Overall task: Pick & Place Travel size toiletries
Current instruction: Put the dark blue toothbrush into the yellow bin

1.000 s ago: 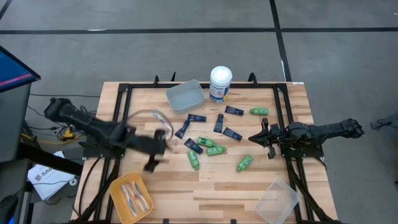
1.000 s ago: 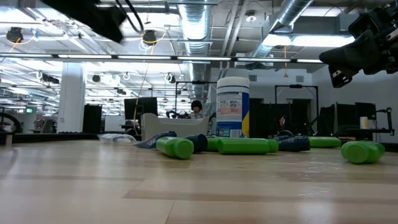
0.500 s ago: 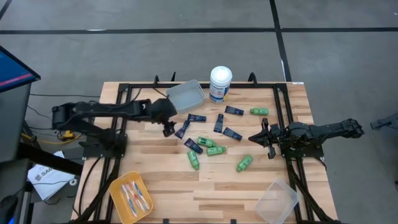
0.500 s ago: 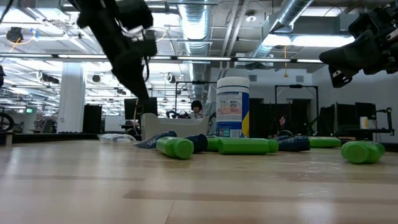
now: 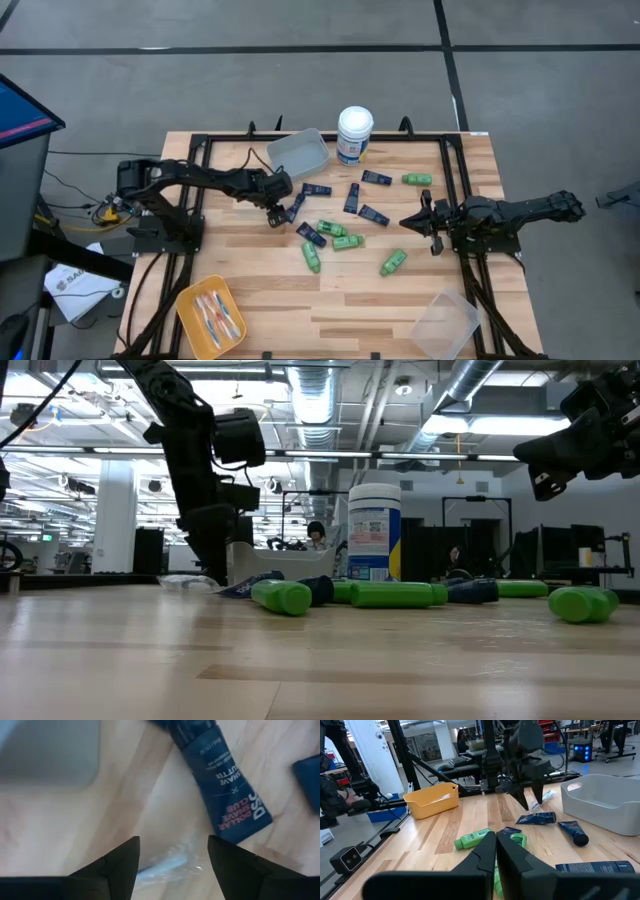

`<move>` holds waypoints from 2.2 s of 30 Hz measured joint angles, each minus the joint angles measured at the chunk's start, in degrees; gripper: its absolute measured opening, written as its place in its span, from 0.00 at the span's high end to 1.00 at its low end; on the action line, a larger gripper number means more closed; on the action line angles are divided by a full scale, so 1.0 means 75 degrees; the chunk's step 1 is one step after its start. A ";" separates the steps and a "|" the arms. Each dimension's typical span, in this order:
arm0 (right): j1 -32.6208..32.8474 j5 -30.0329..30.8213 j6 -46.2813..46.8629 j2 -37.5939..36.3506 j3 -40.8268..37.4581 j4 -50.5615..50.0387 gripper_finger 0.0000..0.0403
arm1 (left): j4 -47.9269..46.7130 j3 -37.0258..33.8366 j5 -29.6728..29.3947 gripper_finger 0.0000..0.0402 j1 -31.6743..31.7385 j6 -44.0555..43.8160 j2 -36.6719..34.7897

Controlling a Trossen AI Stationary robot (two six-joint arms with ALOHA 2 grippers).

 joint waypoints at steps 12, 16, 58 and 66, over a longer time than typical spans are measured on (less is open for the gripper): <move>0.0001 0.0000 0.0001 0.0002 0.0000 0.0000 0.99 | -0.1210 0.0000 0.1781 0.43 -0.0461 -0.2928 0.0016; 0.0003 0.0000 0.0001 0.0001 0.0000 -0.0002 0.99 | -0.1502 0.0000 0.2210 0.43 -0.0871 -0.3625 -0.0022; 0.0000 0.0000 0.0001 0.0006 0.0000 0.0000 0.99 | -0.0318 -0.1556 -0.1334 0.45 -0.2130 -0.7737 -0.0433; 0.0003 0.0000 0.0000 0.0006 0.0000 0.0000 0.99 | -0.0323 -0.1616 -0.1254 0.73 -0.2116 -0.7719 -0.0792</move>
